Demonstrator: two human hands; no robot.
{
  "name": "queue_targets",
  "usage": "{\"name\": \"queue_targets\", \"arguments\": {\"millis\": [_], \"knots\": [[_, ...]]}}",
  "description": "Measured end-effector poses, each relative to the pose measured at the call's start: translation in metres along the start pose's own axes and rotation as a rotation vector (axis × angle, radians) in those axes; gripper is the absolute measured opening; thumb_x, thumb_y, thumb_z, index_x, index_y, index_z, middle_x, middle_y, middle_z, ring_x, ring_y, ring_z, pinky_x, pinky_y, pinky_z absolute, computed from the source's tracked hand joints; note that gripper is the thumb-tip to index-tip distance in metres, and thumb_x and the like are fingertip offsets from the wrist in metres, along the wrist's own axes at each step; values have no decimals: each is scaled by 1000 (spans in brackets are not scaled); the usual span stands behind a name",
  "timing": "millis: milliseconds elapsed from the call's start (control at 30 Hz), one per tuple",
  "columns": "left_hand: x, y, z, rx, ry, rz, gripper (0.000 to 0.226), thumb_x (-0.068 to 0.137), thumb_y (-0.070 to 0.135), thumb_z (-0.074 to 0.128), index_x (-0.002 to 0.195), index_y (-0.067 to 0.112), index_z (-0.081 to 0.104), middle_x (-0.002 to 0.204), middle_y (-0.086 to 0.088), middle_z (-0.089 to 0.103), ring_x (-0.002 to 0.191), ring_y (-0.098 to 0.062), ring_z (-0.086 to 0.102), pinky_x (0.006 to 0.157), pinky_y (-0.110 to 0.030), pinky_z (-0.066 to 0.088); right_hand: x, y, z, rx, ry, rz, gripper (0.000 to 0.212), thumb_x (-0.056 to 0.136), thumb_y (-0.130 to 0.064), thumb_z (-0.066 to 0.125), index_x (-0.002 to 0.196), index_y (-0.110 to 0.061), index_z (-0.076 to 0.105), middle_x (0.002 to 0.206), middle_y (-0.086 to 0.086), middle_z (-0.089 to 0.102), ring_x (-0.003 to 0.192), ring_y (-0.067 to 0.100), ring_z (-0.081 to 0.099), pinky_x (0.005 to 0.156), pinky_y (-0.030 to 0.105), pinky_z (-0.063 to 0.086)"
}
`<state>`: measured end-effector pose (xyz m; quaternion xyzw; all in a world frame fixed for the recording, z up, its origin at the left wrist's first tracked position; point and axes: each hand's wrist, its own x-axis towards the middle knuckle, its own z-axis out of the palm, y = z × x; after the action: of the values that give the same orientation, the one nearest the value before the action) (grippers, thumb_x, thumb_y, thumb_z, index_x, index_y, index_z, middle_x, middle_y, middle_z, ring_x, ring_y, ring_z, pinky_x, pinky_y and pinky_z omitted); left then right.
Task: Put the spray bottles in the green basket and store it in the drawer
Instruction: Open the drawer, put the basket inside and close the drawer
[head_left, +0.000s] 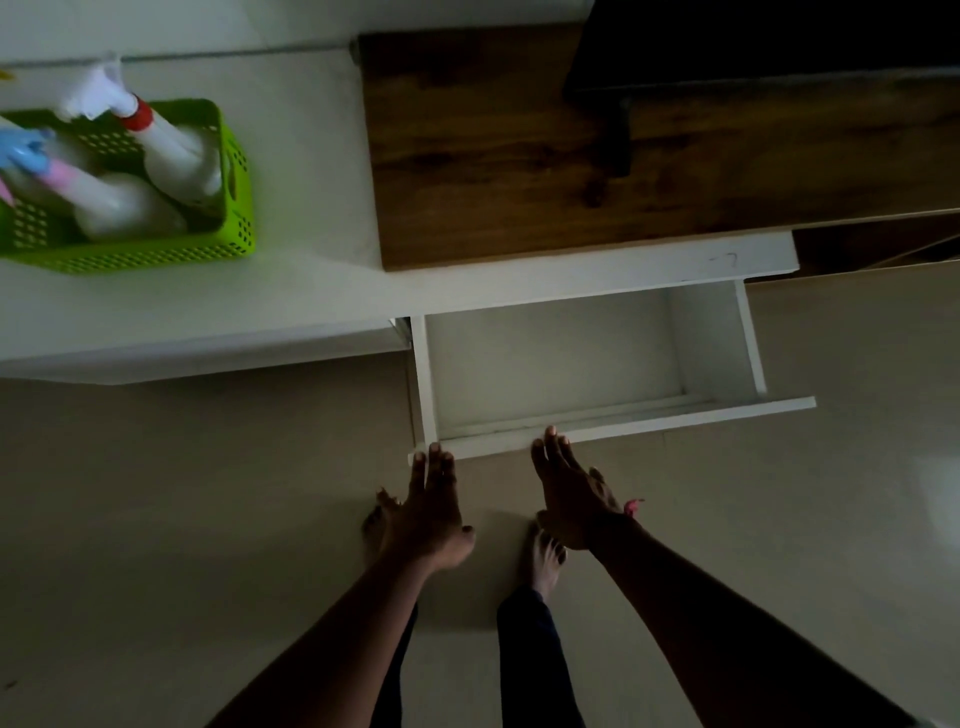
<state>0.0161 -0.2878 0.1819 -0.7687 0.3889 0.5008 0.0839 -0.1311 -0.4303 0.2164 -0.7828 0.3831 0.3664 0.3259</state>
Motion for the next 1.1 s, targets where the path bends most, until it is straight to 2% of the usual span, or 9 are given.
{"name": "queue_targets", "arguments": {"millis": [400, 567, 633, 700, 767, 833, 933, 1000, 1100], "knots": [[-7, 0, -7, 13, -65, -8, 105, 86, 44, 57, 148, 21, -24, 152, 3, -37, 145, -21, -26, 116, -65, 6, -6, -2, 3, 56, -26, 23, 96, 88, -4, 56, 151, -23, -14, 150, -5, -34, 146, 17, -21, 121, 49, 5], [-8, -2, -19, 24, -139, 15, 97, 90, 47, 51, 149, 22, -22, 150, 3, -39, 144, -20, -24, 119, -59, 8, -7, -4, -11, 8, -117, 23, 93, 91, -17, 58, 151, -21, -13, 156, -1, -29, 148, 19, -16, 121, 49, 18], [-8, -7, -26, -21, -165, 53, 93, 91, 45, 50, 151, 25, -18, 154, 3, -35, 146, -20, -24, 120, -56, 8, -5, -10, -16, -19, -151, 45, 91, 94, -23, 56, 152, -21, -14, 158, 0, -26, 149, 20, -16, 121, 50, 12], [-10, -15, -41, -102, -144, 71, 89, 92, 45, 50, 152, 31, -15, 161, 5, -23, 150, -19, -8, 119, -52, 13, -1, -24, -23, -52, -110, 71, 86, 96, -28, 51, 152, -19, -13, 161, 3, -21, 150, 21, -13, 121, 48, 7], [-13, -31, -65, -202, -69, 37, 87, 90, 46, 51, 152, 38, -9, 164, 1, 13, 144, -22, 31, 115, -47, 31, 7, -51, -36, -75, 5, 45, 79, 97, -31, 46, 153, -20, -9, 163, 4, -12, 151, 19, -5, 122, 39, 12], [-19, -52, -102, -295, 4, 12, 81, 90, 46, 52, 153, 37, 2, 144, -7, 53, 114, -23, 62, 97, -37, 50, 16, -89, -58, -28, 112, -49, 72, 98, -38, 43, 154, -24, -1, 164, 2, 0, 150, 17, 16, 119, 30, 22], [-30, -107, -167, -262, 297, -68, 58, 89, 45, 55, 143, 31, 40, 118, -7, 70, 100, -21, 68, 85, -30, 53, 40, -167, -104, 72, 249, -216, 64, 96, -42, 46, 152, -26, 21, 158, -3, 30, 132, 15, 48, 111, 26, 37], [-37, -152, -211, -355, 611, -183, 31, 87, 34, 62, 115, 21, 65, 106, -8, 74, 99, -27, 69, 83, -34, 53, 60, -220, -133, 203, 348, -288, 56, 94, -41, 52, 146, -26, 38, 145, -1, 52, 126, 15, 56, 105, 29, 45], [-37, -232, -275, -578, 875, -433, 21, 89, 26, 60, 93, 7, 71, 104, -18, 72, 97, -36, 66, 83, -39, 46, 92, -302, -171, 446, 424, -279, 53, 92, -45, 55, 139, -23, 47, 128, 6, 66, 117, 23, 63, 99, 35, 50]]}}
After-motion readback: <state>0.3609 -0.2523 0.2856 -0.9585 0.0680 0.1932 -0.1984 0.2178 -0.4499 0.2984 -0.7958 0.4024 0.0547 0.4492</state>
